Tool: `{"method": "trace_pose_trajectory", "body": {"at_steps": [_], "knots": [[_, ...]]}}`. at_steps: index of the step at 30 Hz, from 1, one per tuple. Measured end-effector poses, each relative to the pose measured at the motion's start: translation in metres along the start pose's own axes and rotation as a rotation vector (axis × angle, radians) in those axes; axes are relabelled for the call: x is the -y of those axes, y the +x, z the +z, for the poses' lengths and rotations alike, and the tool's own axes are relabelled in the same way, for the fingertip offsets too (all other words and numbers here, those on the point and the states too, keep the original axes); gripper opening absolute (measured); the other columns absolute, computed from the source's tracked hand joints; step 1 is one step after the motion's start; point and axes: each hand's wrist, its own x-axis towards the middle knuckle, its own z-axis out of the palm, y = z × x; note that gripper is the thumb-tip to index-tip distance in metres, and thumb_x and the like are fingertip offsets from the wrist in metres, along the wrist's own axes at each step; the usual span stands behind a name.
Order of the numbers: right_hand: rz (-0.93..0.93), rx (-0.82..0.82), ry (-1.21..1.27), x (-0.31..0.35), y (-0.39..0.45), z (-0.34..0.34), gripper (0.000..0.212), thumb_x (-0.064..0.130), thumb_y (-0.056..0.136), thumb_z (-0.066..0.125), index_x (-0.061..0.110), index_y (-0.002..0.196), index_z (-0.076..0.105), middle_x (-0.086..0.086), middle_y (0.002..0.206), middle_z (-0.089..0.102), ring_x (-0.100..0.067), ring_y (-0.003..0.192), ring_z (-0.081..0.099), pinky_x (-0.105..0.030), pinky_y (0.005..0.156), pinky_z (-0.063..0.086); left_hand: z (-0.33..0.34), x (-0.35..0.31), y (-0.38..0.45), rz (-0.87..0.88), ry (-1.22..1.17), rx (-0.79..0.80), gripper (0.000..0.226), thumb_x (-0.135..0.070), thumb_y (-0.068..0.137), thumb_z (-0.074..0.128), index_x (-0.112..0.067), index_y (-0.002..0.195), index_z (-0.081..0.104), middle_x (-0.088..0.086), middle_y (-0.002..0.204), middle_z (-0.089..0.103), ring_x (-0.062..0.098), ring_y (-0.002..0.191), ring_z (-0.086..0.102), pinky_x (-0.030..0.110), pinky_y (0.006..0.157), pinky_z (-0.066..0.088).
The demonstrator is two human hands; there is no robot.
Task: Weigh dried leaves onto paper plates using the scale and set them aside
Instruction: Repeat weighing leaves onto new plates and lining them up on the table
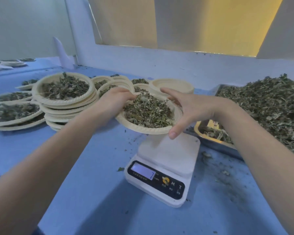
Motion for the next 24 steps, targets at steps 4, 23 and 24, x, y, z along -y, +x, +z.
{"method": "trace_pose_trajectory", "body": {"at_steps": [4,23,24], "knots": [[-0.077,0.008,-0.027,0.035,0.035,-0.017,0.137,0.057,0.041,0.080,0.034,0.151,0.001,0.019,0.156,0.008,0.003,0.137,0.014,-0.016,0.104,0.015,-0.043,-0.014,0.009,-0.021,0.030,-0.078,0.006,-0.019,0.090,0.057,-0.021,0.094,0.062,-0.003,0.105,0.055,0.014,0.102,0.049,0.026,0.089,0.036],[-0.147,0.098,-0.079,0.095,0.218,-0.077,0.142,0.059,0.031,0.086,0.040,0.149,0.009,0.013,0.158,0.012,-0.011,0.144,0.014,-0.030,0.107,0.024,-0.157,0.004,0.123,-0.108,0.206,-0.240,0.025,-0.020,0.092,0.053,-0.008,0.112,0.059,0.006,0.102,0.056,0.018,0.077,0.052,0.027,0.062,0.039],[-0.125,0.095,-0.087,0.087,0.223,-0.082,0.140,0.057,0.032,0.086,0.041,0.149,0.009,0.013,0.157,0.013,-0.011,0.144,0.015,-0.030,0.107,0.024,-0.150,0.004,0.134,-0.113,0.238,-0.211,0.022,-0.021,0.093,0.050,-0.008,0.110,0.058,0.005,0.094,0.056,0.016,0.070,0.050,0.026,0.059,0.038]]}}
